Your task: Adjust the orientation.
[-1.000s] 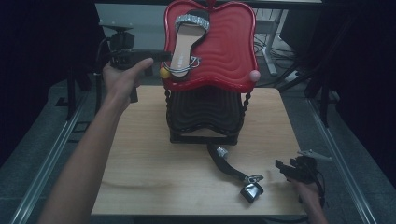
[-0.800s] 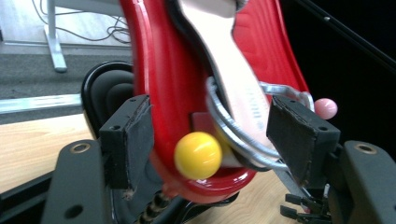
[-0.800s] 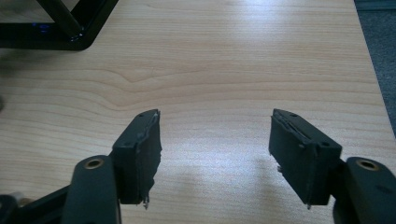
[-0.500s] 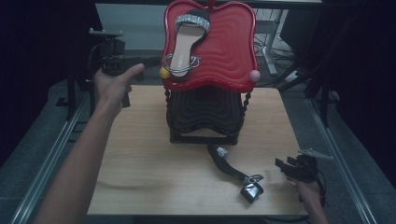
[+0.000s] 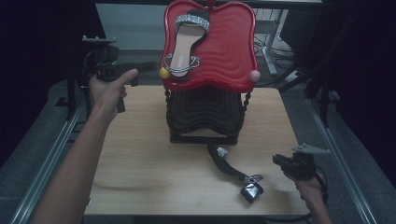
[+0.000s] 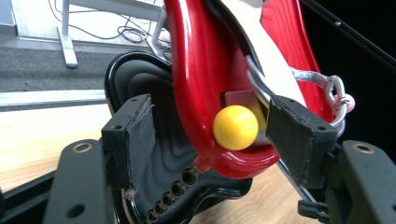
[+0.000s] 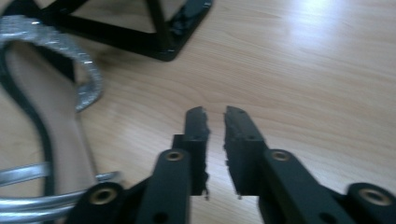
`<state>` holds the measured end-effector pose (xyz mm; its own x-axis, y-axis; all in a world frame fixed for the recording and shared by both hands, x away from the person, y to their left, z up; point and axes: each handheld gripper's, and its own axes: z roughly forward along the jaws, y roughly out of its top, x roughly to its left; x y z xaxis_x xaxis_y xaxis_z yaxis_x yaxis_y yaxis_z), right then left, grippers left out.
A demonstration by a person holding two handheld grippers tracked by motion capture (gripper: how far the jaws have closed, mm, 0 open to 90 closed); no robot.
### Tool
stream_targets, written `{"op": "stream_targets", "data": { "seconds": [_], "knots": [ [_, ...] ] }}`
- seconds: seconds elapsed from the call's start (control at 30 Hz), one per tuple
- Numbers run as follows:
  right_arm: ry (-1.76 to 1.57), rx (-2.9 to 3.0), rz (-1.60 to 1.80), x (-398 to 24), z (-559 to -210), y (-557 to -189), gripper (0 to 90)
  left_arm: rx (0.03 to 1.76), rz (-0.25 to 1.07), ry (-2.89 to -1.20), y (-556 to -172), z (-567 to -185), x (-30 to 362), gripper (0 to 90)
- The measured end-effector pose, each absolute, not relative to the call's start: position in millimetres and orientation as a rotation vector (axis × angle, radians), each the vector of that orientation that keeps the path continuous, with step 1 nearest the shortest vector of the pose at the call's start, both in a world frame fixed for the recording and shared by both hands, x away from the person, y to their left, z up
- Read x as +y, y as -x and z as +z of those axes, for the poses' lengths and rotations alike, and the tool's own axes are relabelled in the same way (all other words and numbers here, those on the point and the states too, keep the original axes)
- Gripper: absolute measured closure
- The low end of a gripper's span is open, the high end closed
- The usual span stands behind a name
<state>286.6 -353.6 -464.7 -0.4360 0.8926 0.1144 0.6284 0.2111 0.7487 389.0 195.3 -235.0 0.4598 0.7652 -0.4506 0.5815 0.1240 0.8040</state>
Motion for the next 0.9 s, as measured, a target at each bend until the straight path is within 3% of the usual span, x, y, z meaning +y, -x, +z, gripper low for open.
{"op": "stream_targets", "data": {
  "seconds": [0.17, 0.33, 0.57, 0.9],
  "knots": [
    [-1.288, 2.275, 1.086, -335, -447, -288, 89.6, 1.223, 0.175, -1.549, -388, -242, 201, 33.2],
    [-1.153, 2.409, 1.054, -300, -437, -291, 90.0, 1.226, 0.171, -1.546, -386, -245, 203, 33.4],
    [-1.018, 2.580, 0.894, -254, -451, -292, 90.0, 1.225, 0.171, -1.547, -383, -246, 203, 33.7],
    [-1.004, 2.658, 0.862, -242, -463, -286, 90.0, 1.230, 0.165, -1.549, -381, -248, 204, 33.6]
  ]
}}
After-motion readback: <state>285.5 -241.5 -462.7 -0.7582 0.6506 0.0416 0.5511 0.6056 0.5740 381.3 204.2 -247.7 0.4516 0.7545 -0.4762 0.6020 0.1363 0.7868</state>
